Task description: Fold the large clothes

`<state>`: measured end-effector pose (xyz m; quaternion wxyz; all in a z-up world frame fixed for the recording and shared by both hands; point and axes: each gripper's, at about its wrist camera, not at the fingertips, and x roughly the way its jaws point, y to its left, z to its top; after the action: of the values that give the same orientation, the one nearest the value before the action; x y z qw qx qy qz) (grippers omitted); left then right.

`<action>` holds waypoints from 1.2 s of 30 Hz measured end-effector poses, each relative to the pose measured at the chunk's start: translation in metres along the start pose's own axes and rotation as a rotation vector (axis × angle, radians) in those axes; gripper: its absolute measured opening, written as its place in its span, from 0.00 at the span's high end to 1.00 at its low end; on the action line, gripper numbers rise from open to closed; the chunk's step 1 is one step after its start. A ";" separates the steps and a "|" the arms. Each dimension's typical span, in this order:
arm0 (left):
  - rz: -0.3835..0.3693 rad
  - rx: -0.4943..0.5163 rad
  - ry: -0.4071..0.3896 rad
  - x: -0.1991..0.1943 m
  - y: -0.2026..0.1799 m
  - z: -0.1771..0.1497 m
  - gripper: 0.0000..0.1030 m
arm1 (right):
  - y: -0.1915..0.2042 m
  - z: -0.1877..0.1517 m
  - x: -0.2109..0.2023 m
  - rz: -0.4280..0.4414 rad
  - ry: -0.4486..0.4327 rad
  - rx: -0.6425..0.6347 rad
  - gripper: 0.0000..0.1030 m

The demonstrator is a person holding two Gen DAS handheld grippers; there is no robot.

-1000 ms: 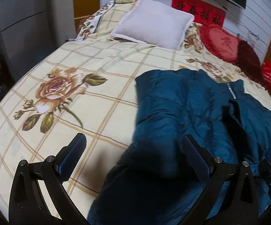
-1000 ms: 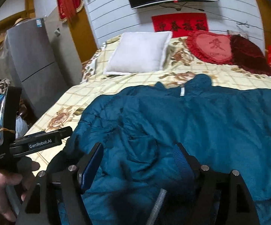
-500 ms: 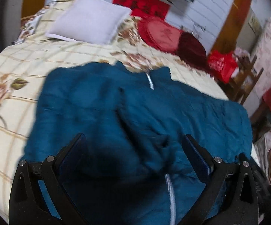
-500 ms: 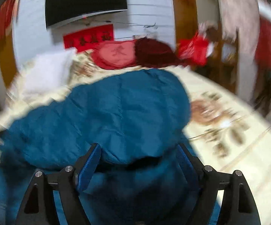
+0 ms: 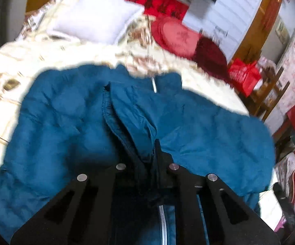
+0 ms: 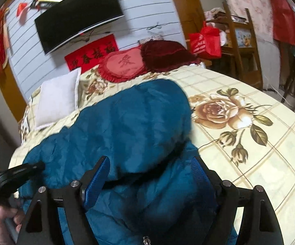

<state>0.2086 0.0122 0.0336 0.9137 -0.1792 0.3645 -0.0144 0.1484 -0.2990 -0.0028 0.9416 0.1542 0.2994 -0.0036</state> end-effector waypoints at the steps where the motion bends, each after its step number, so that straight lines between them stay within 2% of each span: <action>1: -0.009 -0.010 -0.024 -0.012 0.004 0.005 0.91 | -0.002 0.000 -0.002 -0.014 -0.009 0.009 0.23; 4: -0.026 -0.037 -0.106 -0.053 0.026 0.023 0.91 | -0.006 0.001 -0.007 -0.025 -0.028 0.029 0.23; 8: 0.066 0.000 -0.157 -0.076 0.056 0.033 0.91 | -0.020 0.001 -0.003 -0.012 -0.005 0.107 0.23; 11: 0.119 0.014 -0.112 -0.060 0.077 0.025 0.90 | -0.030 -0.001 0.002 -0.020 0.018 0.166 0.23; 12: 0.128 0.018 -0.066 -0.047 0.084 0.020 0.88 | -0.032 -0.002 0.003 -0.025 0.023 0.177 0.23; 15: 0.173 0.019 0.051 -0.015 0.096 0.006 0.77 | -0.033 -0.003 0.005 -0.036 0.025 0.185 0.23; 16: 0.167 0.015 0.066 -0.011 0.100 0.000 0.76 | -0.034 -0.003 0.005 -0.039 0.023 0.190 0.23; 17: 0.159 0.012 0.061 -0.011 0.104 -0.002 0.70 | -0.035 -0.003 0.005 -0.043 0.021 0.194 0.23; 18: 0.160 0.009 0.053 -0.013 0.107 -0.003 0.59 | -0.036 -0.003 0.005 -0.048 0.018 0.200 0.23; 20: 0.168 -0.010 0.028 -0.021 0.113 -0.003 0.50 | -0.041 -0.002 0.006 -0.051 0.018 0.220 0.23; 23: 0.193 -0.055 -0.030 -0.040 0.125 0.002 0.49 | -0.053 0.000 0.004 -0.065 0.010 0.268 0.23; 25: 0.249 -0.083 -0.120 -0.062 0.129 0.006 0.49 | -0.063 0.002 0.001 -0.091 -0.007 0.288 0.23; 28: 0.246 -0.048 -0.202 -0.079 0.111 0.013 0.50 | -0.082 0.004 -0.011 -0.173 -0.068 0.349 0.23; 31: 0.204 0.107 -0.237 -0.066 0.068 0.021 0.49 | -0.085 0.008 -0.019 -0.222 -0.102 0.327 0.23; 32: 0.193 0.133 -0.227 -0.056 0.062 0.024 0.49 | -0.084 0.010 -0.020 -0.221 -0.104 0.315 0.23; 33: 0.205 0.152 -0.210 -0.041 0.058 0.028 0.49 | -0.081 0.011 -0.020 -0.226 -0.107 0.293 0.23; 34: 0.251 0.157 -0.180 -0.021 0.061 0.031 0.49 | -0.077 0.011 -0.020 -0.244 -0.113 0.261 0.23; 36: 0.309 0.094 -0.083 0.014 0.082 0.030 0.50 | -0.073 0.011 -0.020 -0.269 -0.123 0.216 0.23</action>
<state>0.2306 0.0964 0.0169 0.9266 -0.0784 0.3488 0.1165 0.1311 -0.3737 -0.0040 0.9270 0.2125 0.2573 -0.1713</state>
